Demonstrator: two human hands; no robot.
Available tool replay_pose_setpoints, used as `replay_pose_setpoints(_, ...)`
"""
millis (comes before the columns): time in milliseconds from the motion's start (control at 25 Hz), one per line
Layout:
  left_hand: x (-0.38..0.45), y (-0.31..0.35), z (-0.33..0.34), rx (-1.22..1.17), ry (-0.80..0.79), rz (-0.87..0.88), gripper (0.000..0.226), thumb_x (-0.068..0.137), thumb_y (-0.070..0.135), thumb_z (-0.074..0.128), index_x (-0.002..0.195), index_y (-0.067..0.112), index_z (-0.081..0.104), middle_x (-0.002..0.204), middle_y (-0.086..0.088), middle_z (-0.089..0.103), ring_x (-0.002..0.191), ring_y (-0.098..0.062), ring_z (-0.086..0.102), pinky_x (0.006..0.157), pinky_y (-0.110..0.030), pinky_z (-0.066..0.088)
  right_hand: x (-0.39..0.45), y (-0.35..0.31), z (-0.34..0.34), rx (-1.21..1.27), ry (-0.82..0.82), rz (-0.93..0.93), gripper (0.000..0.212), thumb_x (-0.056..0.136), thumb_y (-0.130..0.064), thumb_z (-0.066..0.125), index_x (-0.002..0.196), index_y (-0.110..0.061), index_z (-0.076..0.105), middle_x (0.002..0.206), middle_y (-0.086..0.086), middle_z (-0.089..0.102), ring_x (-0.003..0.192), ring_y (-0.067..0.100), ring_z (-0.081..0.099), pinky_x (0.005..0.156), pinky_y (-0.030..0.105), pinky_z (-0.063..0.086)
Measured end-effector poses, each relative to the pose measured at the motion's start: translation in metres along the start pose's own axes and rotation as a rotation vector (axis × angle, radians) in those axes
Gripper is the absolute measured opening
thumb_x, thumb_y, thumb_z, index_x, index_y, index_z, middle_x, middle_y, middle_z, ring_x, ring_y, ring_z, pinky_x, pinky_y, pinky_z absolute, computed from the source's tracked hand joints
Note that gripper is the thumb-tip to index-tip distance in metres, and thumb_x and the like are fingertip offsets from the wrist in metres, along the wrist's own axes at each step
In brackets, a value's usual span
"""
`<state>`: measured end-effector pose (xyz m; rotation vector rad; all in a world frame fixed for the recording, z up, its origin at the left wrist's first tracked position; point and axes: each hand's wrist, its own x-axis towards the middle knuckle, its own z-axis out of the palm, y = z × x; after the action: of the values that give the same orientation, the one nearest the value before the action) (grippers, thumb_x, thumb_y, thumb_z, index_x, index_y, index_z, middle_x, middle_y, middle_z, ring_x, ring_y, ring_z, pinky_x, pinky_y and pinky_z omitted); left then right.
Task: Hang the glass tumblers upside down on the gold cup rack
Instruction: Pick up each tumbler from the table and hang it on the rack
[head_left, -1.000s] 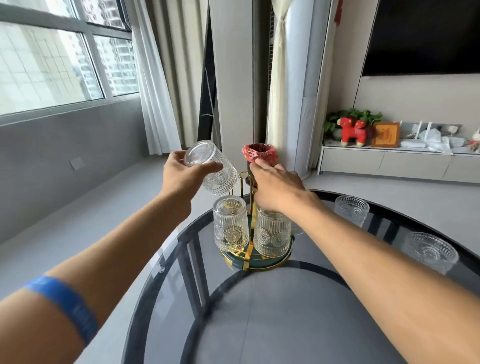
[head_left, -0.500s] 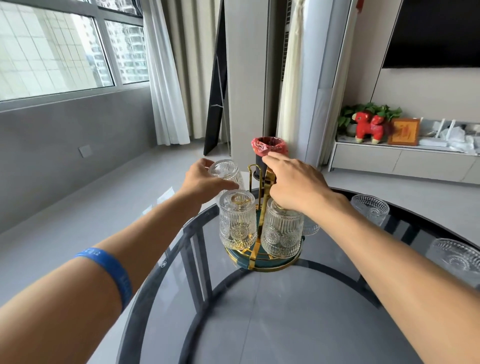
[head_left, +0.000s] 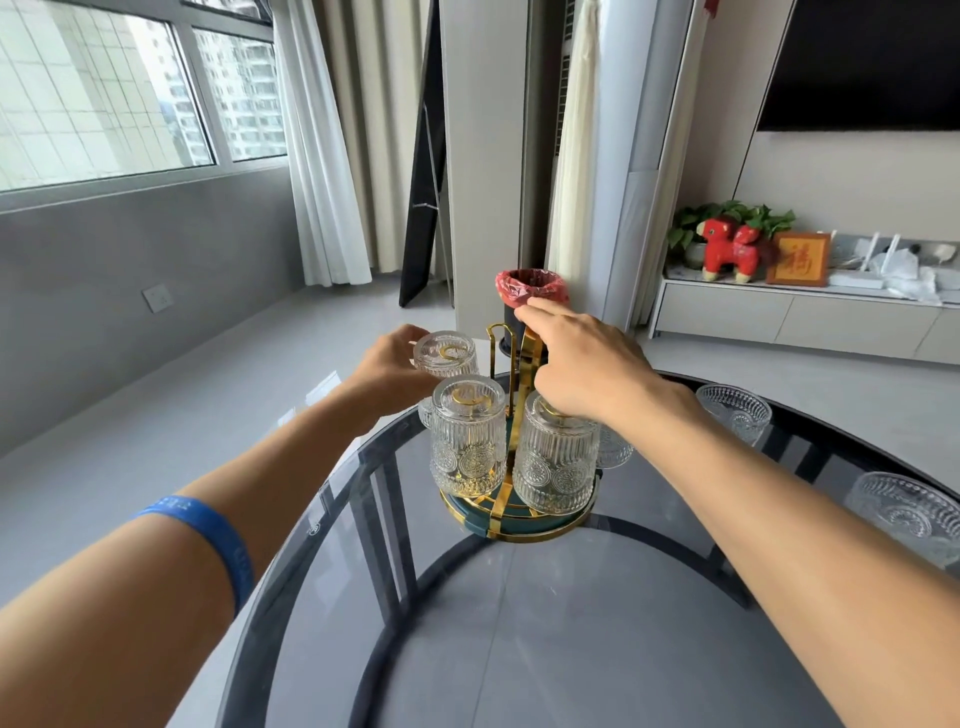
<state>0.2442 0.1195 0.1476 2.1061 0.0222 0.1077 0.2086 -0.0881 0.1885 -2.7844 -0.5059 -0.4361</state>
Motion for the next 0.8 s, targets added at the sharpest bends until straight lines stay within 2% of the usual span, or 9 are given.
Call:
replay_pose_setpoints(160, -0.011, 0.001, -0.007, 0.008, -0.080, -0.058, 0.081, 0.072, 0.000, 0.080, 0.142, 0.010, 0.042, 0.141, -0.014, 0.054, 0.126, -0.029, 0.054, 0.102, -0.042, 0.048, 0.004, 0.002, 0.003, 0.050, -0.096, 0.014, 0.075, 0.076, 0.004, 0.041, 0.145, -0.022, 0.031, 0.158, -0.005, 0.026, 0.131, 0.033, 0.044, 0.097, 0.051, 0.045)
replay_pose_setpoints(240, -0.019, 0.005, -0.015, 0.036, -0.085, -0.113, 0.091, 0.074, -0.005, 0.077, 0.150, 0.014, 0.031, 0.152, -0.013, 0.041, 0.137, -0.030, 0.042, 0.109, -0.045, 0.041, -0.003, 0.007, 0.005, 0.145, -0.138, 0.021, 0.088, 0.077, 0.005, 0.040, 0.154, -0.027, 0.011, 0.164, -0.009, 0.005, 0.145, 0.026, 0.021, 0.112, 0.050, 0.029)
replay_pose_setpoints(280, -0.025, 0.008, -0.018, 0.049, -0.045, -0.112, 0.090, 0.076, -0.005, 0.075, 0.151, 0.016, 0.030, 0.153, -0.012, 0.040, 0.139, -0.029, 0.039, 0.111, -0.046, 0.038, -0.014, 0.010, 0.005, 0.195, -0.090, 0.025, 0.091, 0.077, 0.007, 0.041, 0.155, -0.029, 0.007, 0.164, -0.010, 0.001, 0.148, 0.021, 0.012, 0.117, 0.046, 0.020)
replay_pose_setpoints(360, -0.045, 0.016, -0.018, 0.057, 0.113, -0.033, 0.079, 0.081, -0.004, 0.069, 0.149, 0.019, 0.036, 0.151, -0.010, 0.044, 0.138, -0.026, 0.041, 0.112, -0.046, 0.038, -0.048, 0.021, 0.005, 0.278, 0.113, 0.064, 0.087, 0.080, 0.010, 0.040, 0.154, -0.028, 0.015, 0.164, -0.008, 0.009, 0.147, 0.015, 0.012, 0.116, 0.032, 0.013)
replay_pose_setpoints(440, -0.069, 0.030, -0.006, 0.086, 0.261, 0.160, 0.068, 0.083, 0.001, 0.064, 0.144, 0.023, 0.044, 0.146, -0.007, 0.051, 0.134, -0.022, 0.046, 0.111, -0.044, 0.040, -0.094, 0.039, 0.007, 0.302, 0.283, 0.126, 0.076, 0.083, 0.009, 0.041, 0.151, -0.023, 0.030, 0.161, -0.003, 0.024, 0.145, 0.014, 0.021, 0.113, 0.024, 0.015)
replay_pose_setpoints(560, -0.113, 0.056, 0.039, 0.102, 0.276, 0.501, 0.062, 0.083, 0.013, 0.061, 0.140, 0.032, 0.045, 0.138, 0.005, 0.056, 0.124, -0.007, 0.049, 0.106, -0.033, 0.041, -0.157, 0.075, 0.011, 0.303, 0.297, 0.245, 0.066, 0.083, 0.007, 0.045, 0.144, -0.017, 0.043, 0.157, 0.001, 0.034, 0.142, 0.016, 0.029, 0.114, 0.028, 0.024)
replay_pose_setpoints(640, -0.146, 0.063, 0.086, 0.133, 0.192, 0.706, 0.062, 0.083, 0.018, 0.057, 0.142, 0.031, 0.043, 0.135, 0.012, 0.054, 0.122, 0.002, 0.044, 0.105, -0.022, 0.038, -0.190, 0.097, 0.013, 0.302, 0.284, 0.314, 0.065, 0.082, 0.007, 0.048, 0.142, -0.017, 0.046, 0.155, 0.002, 0.037, 0.141, 0.019, 0.034, 0.113, 0.030, 0.027)
replay_pose_setpoints(680, -0.163, 0.062, 0.115, 0.152, 0.088, 0.747, 0.063, 0.084, 0.020, 0.056, 0.144, 0.031, 0.040, 0.139, 0.011, 0.052, 0.127, 0.002, 0.042, 0.109, -0.020, 0.034, -0.204, 0.108, 0.012, 0.299, 0.298, 0.349, 0.064, 0.081, 0.006, 0.050, 0.141, -0.016, 0.047, 0.154, 0.003, 0.039, 0.140, 0.021, 0.036, 0.112, 0.030, 0.028)
replay_pose_setpoints(800, -0.199, 0.033, 0.200, 0.321, -0.279, 0.583, 0.070, 0.092, 0.037, 0.052, 0.153, 0.030, 0.018, 0.160, 0.003, 0.027, 0.147, -0.013, 0.020, 0.120, -0.030, 0.019, -0.238, 0.138, 0.011, 0.251, 0.364, 0.450, 0.060, 0.081, 0.002, 0.058, 0.139, -0.011, 0.050, 0.152, 0.009, 0.042, 0.137, 0.028, 0.041, 0.110, 0.036, 0.032)
